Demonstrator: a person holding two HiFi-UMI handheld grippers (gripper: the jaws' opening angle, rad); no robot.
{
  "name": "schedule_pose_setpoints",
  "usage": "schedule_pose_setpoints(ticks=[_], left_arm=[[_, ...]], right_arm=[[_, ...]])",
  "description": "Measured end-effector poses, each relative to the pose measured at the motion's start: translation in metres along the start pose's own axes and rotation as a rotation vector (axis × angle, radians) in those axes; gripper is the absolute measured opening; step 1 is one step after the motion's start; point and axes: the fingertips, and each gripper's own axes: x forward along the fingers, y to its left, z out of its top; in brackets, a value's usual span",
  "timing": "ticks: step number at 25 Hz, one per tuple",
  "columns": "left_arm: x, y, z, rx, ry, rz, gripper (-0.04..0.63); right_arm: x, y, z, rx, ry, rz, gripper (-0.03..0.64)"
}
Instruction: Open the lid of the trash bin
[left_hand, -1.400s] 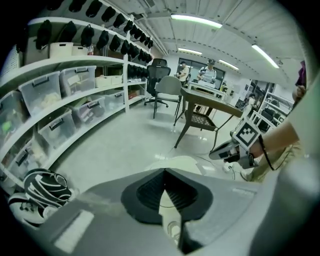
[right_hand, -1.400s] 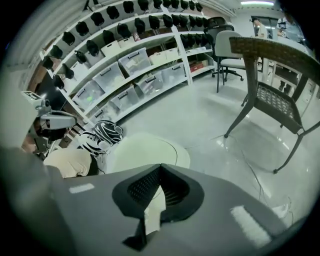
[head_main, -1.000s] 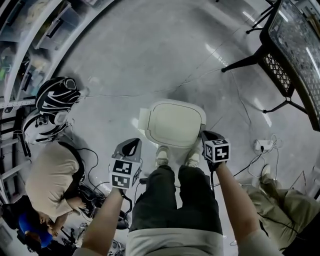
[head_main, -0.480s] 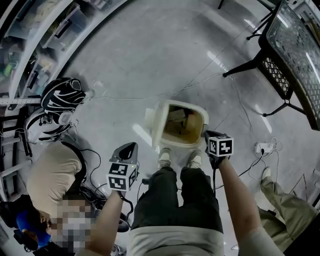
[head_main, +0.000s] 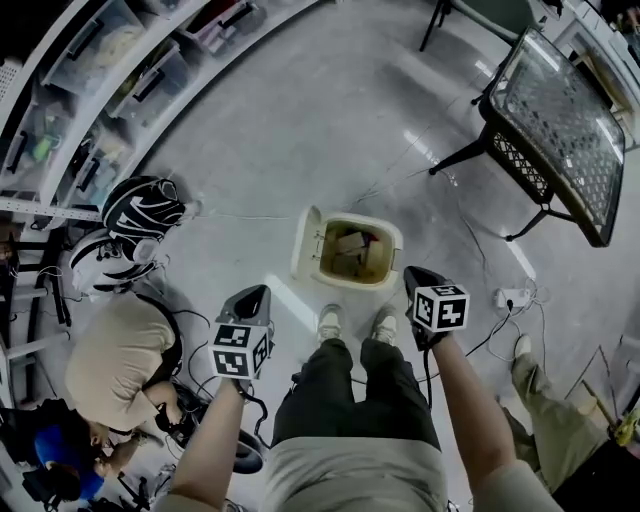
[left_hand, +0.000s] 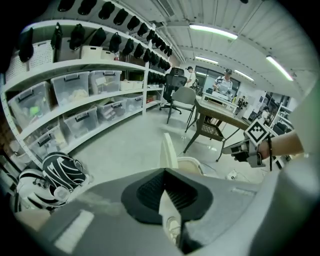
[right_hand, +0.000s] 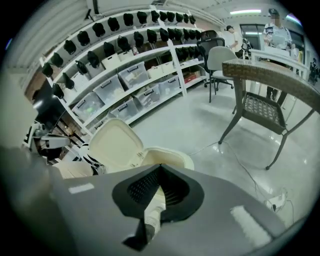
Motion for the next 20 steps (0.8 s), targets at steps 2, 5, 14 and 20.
schedule_pose_setpoints(ticks=[2,5,14,20], left_arm=[[-0.019,-0.003,0.02,0.008,-0.022,-0.002,0.002],[-0.05,-0.009,0.055,0.024,-0.069,-0.007,0.002],[-0.141,-0.037,0.172,0.127,-0.255,-0.033,0.003],[-0.2,-0.068,0.248,0.243,-0.399,-0.051,0.002]], right_arm=[[-0.031,0.013,0.015,0.007,-0.037,0.007,0.003],[-0.08,0.033,0.041,0.009,-0.103,0.016,0.003],[-0.226,0.096,0.146,0.03,-0.369,0.094,0.003],[-0.321,0.131,0.211,-0.068,-0.539,0.097,0.003]])
